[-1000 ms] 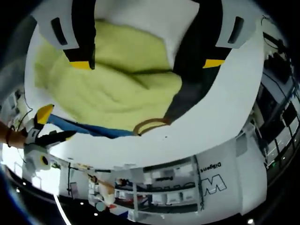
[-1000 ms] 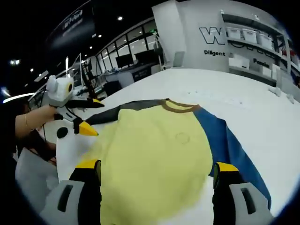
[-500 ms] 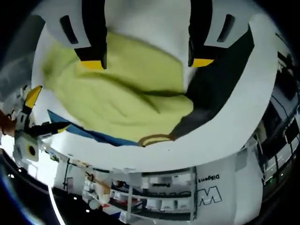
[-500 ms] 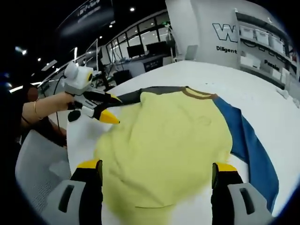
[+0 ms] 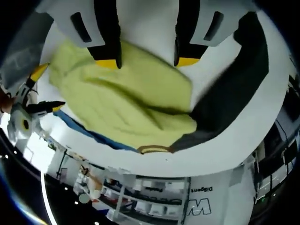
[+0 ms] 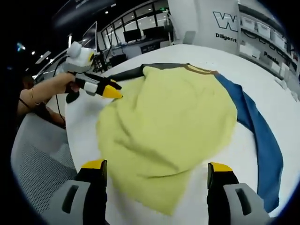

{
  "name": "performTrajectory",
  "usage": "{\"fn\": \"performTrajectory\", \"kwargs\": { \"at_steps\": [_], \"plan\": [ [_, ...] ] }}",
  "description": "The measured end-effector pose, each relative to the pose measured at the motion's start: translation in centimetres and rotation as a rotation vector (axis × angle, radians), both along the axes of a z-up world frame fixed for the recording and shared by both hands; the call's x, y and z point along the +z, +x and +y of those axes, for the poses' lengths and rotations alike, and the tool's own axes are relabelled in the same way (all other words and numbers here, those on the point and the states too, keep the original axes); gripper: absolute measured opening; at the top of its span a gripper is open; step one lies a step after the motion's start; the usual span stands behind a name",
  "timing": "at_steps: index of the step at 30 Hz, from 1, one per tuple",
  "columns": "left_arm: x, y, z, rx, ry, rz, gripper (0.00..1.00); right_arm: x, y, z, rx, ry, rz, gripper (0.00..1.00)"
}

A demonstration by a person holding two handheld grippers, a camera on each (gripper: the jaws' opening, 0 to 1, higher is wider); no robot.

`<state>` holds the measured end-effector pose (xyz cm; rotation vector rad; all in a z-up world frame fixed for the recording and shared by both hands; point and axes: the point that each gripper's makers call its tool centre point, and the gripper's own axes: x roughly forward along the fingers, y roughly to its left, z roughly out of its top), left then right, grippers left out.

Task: Fold the garment on the visible template until the final outline fits inside the template.

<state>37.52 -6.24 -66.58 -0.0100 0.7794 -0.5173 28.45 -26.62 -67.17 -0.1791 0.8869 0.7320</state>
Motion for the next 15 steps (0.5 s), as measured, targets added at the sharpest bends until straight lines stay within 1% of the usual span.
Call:
{"fn": "performTrajectory", "kwargs": {
  "at_steps": [3, 4, 6, 7, 9, 12, 15],
  "plan": [
    [0.0, -0.4, -0.3, -0.001, -0.012, 0.002, 0.31, -0.3, -0.2, -0.4, -0.026, -0.017, 0.009, 0.81],
    [0.0, -0.6, -0.5, -0.012, -0.003, -0.002, 0.29, -0.5, -0.2, -0.6, -0.043, -0.023, 0.011, 0.79],
    [-0.1, -1.0, -0.8, -0.038, 0.004, 0.003, 0.24, -0.7, -0.2, -1.3, -0.092, -0.051, 0.013, 0.71],
    [0.0, -1.2, -1.1, -0.042, 0.009, -0.002, 0.21, -0.6, 0.0, -1.4, -0.084, -0.057, -0.003, 0.68],
    [0.0, -1.3, -1.0, -0.076, 0.048, -0.021, 0.18, -0.8, -0.4, -1.6, -0.086, -0.084, -0.007, 0.63],
    [0.0, -1.1, -1.1, -0.099, 0.074, -0.036, 0.14, -0.9, -0.7, -1.5, -0.091, -0.099, -0.019, 0.61],
    [0.4, -1.0, -1.2, -0.112, 0.090, -0.056, 0.04, -0.8, -0.9, -1.5, -0.100, -0.099, -0.020, 0.59]
  ]
}}
